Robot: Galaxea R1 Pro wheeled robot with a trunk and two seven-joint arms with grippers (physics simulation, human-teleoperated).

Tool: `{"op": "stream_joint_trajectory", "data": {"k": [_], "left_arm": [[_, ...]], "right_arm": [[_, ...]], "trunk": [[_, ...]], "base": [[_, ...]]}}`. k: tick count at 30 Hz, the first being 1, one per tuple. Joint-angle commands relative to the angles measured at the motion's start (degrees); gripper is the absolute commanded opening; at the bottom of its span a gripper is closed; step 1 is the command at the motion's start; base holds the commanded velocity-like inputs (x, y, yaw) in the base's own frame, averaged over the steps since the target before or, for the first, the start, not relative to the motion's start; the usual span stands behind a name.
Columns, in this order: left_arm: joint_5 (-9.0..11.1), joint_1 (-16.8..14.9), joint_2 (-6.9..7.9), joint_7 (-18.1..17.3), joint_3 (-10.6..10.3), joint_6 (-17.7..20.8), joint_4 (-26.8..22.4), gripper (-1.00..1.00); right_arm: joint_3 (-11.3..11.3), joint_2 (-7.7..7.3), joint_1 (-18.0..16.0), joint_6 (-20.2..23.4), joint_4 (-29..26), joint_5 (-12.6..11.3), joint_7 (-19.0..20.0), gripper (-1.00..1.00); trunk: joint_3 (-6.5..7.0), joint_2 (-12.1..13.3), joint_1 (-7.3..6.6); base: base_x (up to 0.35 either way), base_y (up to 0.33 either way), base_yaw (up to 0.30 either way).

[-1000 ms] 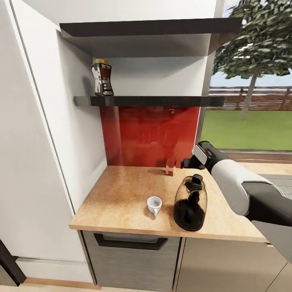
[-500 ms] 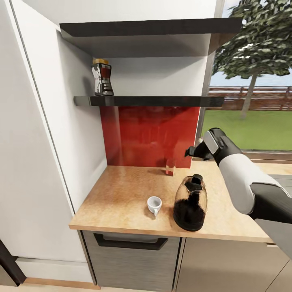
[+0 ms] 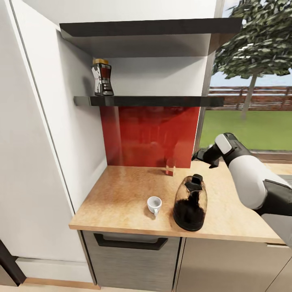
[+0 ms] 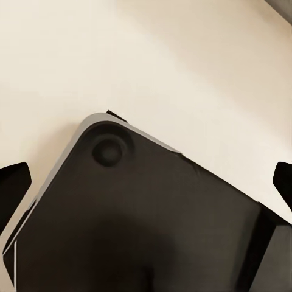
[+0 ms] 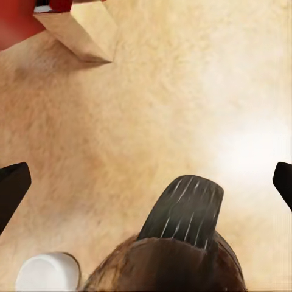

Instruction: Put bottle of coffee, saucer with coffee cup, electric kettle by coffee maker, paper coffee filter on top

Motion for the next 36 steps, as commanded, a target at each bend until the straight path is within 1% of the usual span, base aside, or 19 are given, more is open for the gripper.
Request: {"op": "stream_joint_trajectory", "data": {"k": [1, 2, 3, 5, 6, 7, 9, 11, 12, 15, 18, 25, 27, 28, 30, 32, 36], "left_arm": [[0.3, 0.0, -0.02, -0.6, 0.5, 0.1, -0.1, 1.0], [0.3, 0.0, -0.02, -0.6, 0.5, 0.1, -0.1, 1.0], [0.3, 0.0, -0.02, -0.6, 0.5, 0.1, 0.0, 1.0], [0.3, 0.0, -0.02, -0.6, 0.5, 0.1, -0.1, 1.0], [0.3, 0.0, -0.02, -0.6, 0.5, 0.1, 0.0, 1.0], [0.3, 0.0, -0.02, -0.6, 0.5, 0.1, -0.1, 1.0], [0.3, 0.0, -0.02, -0.6, 0.5, 0.1, 0.0, 1.0], [0.3, 0.0, -0.02, -0.6, 0.4, 0.1, 0.0, 1.0], [0.3, 0.0, -0.02, -0.6, 0.4, 0.1, 0.0, 1.0], [0.3, 0.0, -0.02, -0.6, 0.4, 0.1, 0.0, 1.0], [0.4, 0.0, -0.02, -0.6, 0.4, 0.1, 0.0, 1.0], [0.4, 0.0, -0.02, -0.6, 0.4, 0.1, 0.0, 1.0], [0.4, 0.0, -0.02, -0.6, 0.4, 0.1, 0.0, 1.0], [0.4, 0.0, -0.02, -0.6, 0.4, 0.1, 0.0, 1.0], [0.5, 0.0, -0.02, -0.6, 0.4, 0.1, 0.0, 1.0], [0.6, 0.0, -0.02, -0.6, 0.4, 0.1, 0.0, 1.0], [0.8, 0.0, -0.02, -0.5, 0.5, 0.1, 0.0, 1.0]], "right_arm": [[-0.2, 0.66, 0.0, 0.1, 0.1, -0.3, -1.6, 1.0], [-0.3, 1.5, 0.0, 0.1, 0.2, -0.1, -3.2, 1.0], [-0.4, 1.97, 0.0, 0.1, 0.3, -0.1, -4.2, 1.0], [-0.6, 3.91, -0.1, 0.1, 0.5, 0.0, -9.3, 1.0], [-0.8, 4.3, -0.1, 0.1, 0.6, 0.0, -10.6, 1.0], [-1.2, 5.01, -0.1, 0.1, 0.8, -0.1, -13.1, 1.0], [-2.1, 5.66, -0.1, 0.1, 1.4, -0.2, -15.6, 1.0], [-2.7, 5.99, -0.1, 0.1, 2.0, -0.2, -16.9, 1.0], [-3.2, 6.25, -0.1, 0.1, 2.5, -0.2, -18.2, 1.0], [-3.3, 6.28, -0.1, 0.1, 2.6, -0.2, -18.6, 1.0], [-3.4, 6.23, -0.1, 0.1, 3.4, -0.2, -20.9, 1.0], [-3.6, 5.94, -0.1, 0.1, 5.2, -0.5, -21.7, 1.0], [-4.9, 5.7, -0.1, 0.1, 5.3, -0.6, -21.8, 1.0], [-6.5, 5.53, -0.1, 0.1, 5.4, -0.6, -21.8, 1.0], [-7.9, 5.39, -0.1, 0.1, 5.5, -0.6, -21.8, 1.0], [-8.6, 5.33, -0.1, 0.1, 5.5, -0.6, -21.8, 1.0], [-9.1, 5.28, -0.1, 0.1, 5.5, -0.6, -21.8, 1.0]], "trunk": [[-0.08, -0.1, 0.02], [-0.08, -0.1, 0.02], [-0.08, -0.1, 0.02], [-0.08, -0.1, 0.02], [-0.08, -0.1, 0.02], [-0.08, -0.1, 0.02], [-0.08, -0.1, 0.02], [-0.08, -0.1, 0.02], [-0.08, -0.1, 0.02], [-0.08, -0.1, 0.02], [-0.08, -0.1, 0.02], [-0.08, -0.1, 0.02], [-0.08, -0.1, 0.02], [-0.08, -0.1, 0.02], [-0.08, -0.1, 0.02], [-0.08, -0.1, 0.02], [-0.08, -0.1, 0.02]], "base": [[0.0, 0.0, 0.0], [0.0, 0.0, 0.0], [0.0, 0.0, 0.0], [0.0, 0.0, 0.0], [0.0, 0.0, 0.0], [0.0, 0.0, 0.0], [0.0, 0.0, 0.0], [0.0, 0.0, 0.0], [0.0, 0.0, 0.0], [0.0, 0.0, 0.0], [0.0, 0.0, 0.0], [0.022, 0.0, 0.0], [0.15, 0.0, 0.0], [0.123, 0.0, 0.0], [0.064, 0.0, 0.0], [0.026, 0.0, 0.0], [0.008, 0.0, 0.0]]}}
